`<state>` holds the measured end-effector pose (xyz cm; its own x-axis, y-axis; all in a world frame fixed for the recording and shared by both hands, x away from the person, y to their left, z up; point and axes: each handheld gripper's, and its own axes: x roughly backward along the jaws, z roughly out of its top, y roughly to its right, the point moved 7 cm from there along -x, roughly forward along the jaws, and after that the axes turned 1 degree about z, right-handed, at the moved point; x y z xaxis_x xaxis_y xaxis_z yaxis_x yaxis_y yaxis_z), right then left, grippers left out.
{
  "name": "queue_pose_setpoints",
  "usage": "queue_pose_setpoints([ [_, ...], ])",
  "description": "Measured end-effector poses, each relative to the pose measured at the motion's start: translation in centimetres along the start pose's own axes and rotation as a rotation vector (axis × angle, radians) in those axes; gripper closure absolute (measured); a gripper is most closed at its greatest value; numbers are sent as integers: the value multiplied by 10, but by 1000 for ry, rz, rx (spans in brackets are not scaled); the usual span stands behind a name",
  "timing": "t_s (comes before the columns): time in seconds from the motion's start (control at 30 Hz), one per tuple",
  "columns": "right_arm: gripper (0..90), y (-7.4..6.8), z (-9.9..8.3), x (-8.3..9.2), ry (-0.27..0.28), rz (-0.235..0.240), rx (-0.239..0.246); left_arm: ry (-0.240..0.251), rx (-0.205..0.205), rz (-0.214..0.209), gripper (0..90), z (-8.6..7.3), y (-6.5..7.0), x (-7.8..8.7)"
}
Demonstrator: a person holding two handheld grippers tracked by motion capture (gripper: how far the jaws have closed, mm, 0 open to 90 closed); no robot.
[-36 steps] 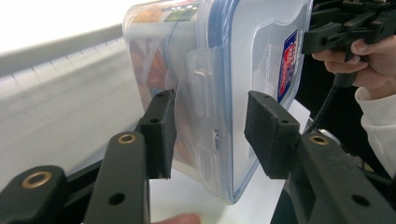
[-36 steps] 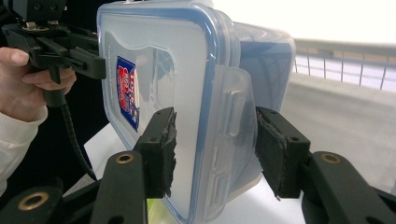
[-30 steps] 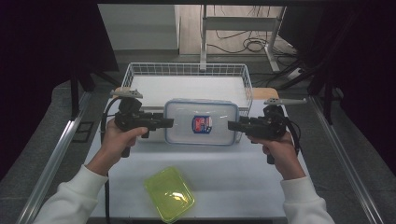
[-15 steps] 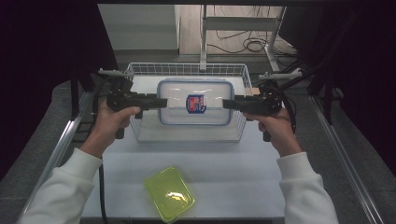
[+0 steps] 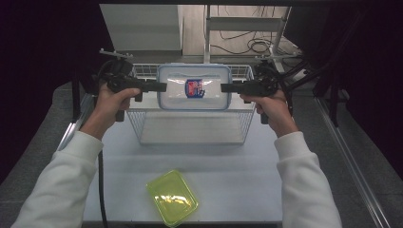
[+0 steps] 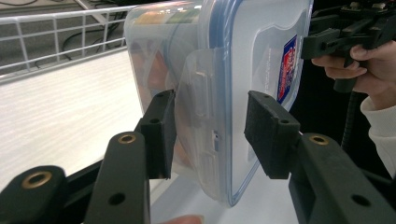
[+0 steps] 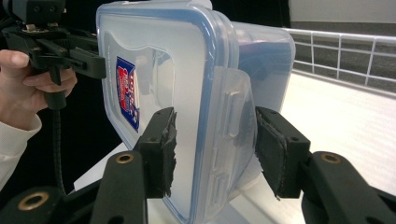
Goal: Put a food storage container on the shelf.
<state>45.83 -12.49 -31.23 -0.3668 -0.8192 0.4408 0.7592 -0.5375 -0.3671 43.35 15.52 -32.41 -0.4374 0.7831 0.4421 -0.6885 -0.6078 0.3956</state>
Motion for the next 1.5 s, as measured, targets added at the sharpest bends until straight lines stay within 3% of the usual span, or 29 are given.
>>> queue_pose_setpoints([
  [0.3,496,11,1,-16,-27,10,-24,-20,33,13,536,-5,-14,-4],
  [0.7,490,18,4,-20,-26,23,-54,-9,69,14,535,-3,-17,-6],
  [0.9,479,20,7,-22,-23,9,-69,1,99,13,531,-1,-20,-8],
  [1.5,464,28,12,-29,9,-28,-155,26,132,36,485,3,-28,-16],
])
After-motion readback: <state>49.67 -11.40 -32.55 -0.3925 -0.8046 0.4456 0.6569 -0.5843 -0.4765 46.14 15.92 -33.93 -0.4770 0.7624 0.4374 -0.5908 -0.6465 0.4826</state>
